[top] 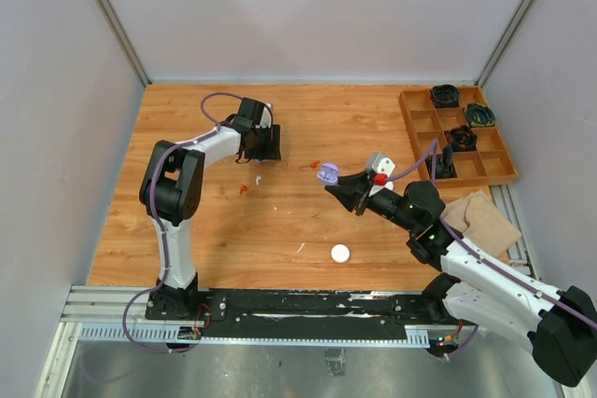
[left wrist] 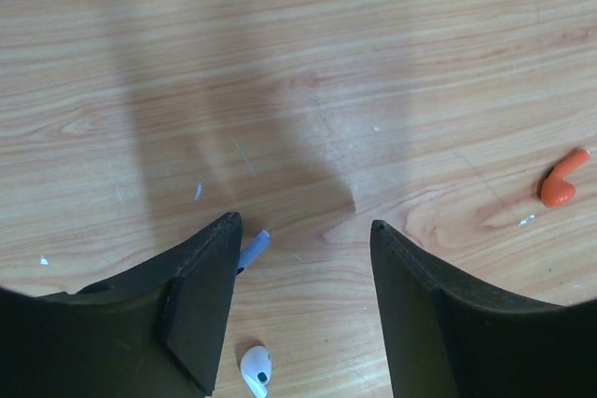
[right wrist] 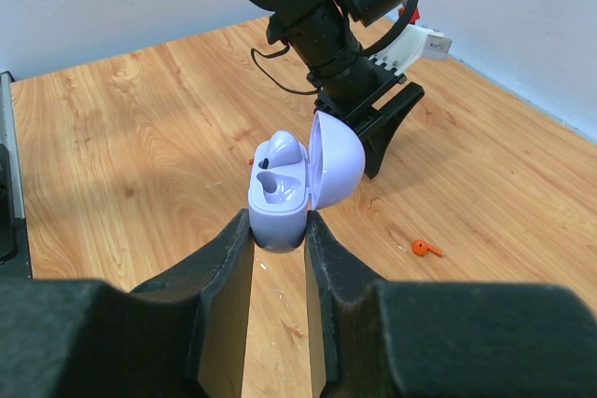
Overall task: Insert the wireless bluetooth earbuds into the charging case
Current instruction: Pick up the earbud from the center of the board.
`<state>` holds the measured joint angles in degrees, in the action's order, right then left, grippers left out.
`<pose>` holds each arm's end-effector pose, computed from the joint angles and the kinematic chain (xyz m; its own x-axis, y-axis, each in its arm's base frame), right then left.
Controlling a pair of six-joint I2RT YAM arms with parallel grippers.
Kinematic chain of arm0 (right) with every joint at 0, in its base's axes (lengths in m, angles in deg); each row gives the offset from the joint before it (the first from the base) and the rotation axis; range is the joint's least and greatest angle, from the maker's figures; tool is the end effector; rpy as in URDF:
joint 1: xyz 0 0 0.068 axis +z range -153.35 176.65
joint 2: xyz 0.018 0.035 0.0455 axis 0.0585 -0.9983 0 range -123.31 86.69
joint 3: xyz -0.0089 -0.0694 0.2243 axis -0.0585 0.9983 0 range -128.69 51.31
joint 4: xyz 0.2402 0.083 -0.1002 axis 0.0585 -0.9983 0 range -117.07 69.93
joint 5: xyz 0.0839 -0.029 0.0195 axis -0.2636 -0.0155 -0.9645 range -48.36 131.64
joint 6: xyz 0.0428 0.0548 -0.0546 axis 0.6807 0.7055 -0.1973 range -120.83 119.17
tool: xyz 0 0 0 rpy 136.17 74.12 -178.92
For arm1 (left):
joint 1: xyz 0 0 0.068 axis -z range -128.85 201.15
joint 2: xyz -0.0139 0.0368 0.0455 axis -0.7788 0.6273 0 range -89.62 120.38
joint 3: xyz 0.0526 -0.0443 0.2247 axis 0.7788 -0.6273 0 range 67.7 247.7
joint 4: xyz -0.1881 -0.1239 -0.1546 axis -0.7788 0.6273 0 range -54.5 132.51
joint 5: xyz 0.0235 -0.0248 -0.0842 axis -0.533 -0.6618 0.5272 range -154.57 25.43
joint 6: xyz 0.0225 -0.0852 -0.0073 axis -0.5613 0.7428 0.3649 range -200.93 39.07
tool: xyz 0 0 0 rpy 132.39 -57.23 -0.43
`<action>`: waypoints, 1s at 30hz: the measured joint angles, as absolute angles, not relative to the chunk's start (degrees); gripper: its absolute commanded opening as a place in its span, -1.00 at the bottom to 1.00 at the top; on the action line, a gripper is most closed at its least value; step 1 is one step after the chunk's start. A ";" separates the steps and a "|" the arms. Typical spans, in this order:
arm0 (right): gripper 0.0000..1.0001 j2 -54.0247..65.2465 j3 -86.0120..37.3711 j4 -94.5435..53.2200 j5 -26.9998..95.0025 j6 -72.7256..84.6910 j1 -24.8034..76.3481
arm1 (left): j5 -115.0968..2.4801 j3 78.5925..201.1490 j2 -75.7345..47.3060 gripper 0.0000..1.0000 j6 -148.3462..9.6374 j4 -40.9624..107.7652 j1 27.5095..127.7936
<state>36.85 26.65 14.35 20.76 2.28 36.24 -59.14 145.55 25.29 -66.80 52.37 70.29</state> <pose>0.1972 0.1996 0.2535 0.0764 0.1291 -0.9887 -0.8720 0.4895 -0.0035 0.4187 -0.1531 0.0869 -0.8331 0.0317 -0.5523 0.1810 0.9590 -0.2180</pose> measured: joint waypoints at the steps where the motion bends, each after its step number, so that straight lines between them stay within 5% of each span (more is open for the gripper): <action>1: -0.84 36.85 26.65 14.35 20.76 2.28 36.24 | -58.72 145.55 25.29 0.24 -67.20 52.46 70.38; 20: -0.84 36.02 26.65 14.33 20.71 2.30 36.24 | -57.37 142.79 20.53 0.24 -69.45 58.79 71.12; 30: -0.84 35.73 26.65 14.28 20.74 2.26 36.24 | -67.88 149.50 19.43 0.21 -67.04 66.47 70.99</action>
